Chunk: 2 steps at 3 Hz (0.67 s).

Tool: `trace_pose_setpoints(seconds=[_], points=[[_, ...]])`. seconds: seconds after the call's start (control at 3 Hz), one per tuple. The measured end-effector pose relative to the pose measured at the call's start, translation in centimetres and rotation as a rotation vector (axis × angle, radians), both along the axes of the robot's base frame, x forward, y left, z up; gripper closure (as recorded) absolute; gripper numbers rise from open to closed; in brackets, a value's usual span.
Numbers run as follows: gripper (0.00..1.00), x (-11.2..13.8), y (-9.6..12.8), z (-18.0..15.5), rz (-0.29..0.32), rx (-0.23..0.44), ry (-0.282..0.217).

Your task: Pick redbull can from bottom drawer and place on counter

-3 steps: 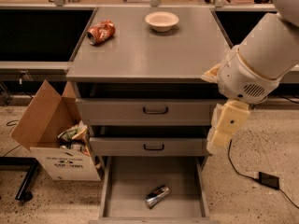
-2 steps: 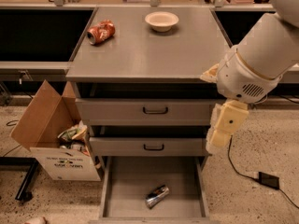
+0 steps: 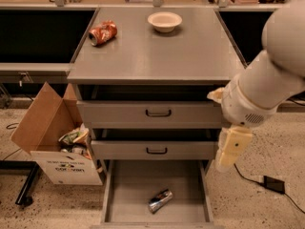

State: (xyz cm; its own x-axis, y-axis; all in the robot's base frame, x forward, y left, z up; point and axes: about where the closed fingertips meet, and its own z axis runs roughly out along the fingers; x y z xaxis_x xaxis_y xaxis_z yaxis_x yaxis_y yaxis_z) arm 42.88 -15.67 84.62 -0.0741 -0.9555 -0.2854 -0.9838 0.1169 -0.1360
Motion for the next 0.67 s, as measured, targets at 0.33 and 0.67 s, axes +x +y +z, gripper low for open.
trace_pose_setpoints(seconds=[0.33,0.67], points=[[0.0,0.0,-2.7,-7.6,0.026,-0.027,-0.001],[0.0,0.4,-4.7,-15.9,0.027,-0.027,-0.007]])
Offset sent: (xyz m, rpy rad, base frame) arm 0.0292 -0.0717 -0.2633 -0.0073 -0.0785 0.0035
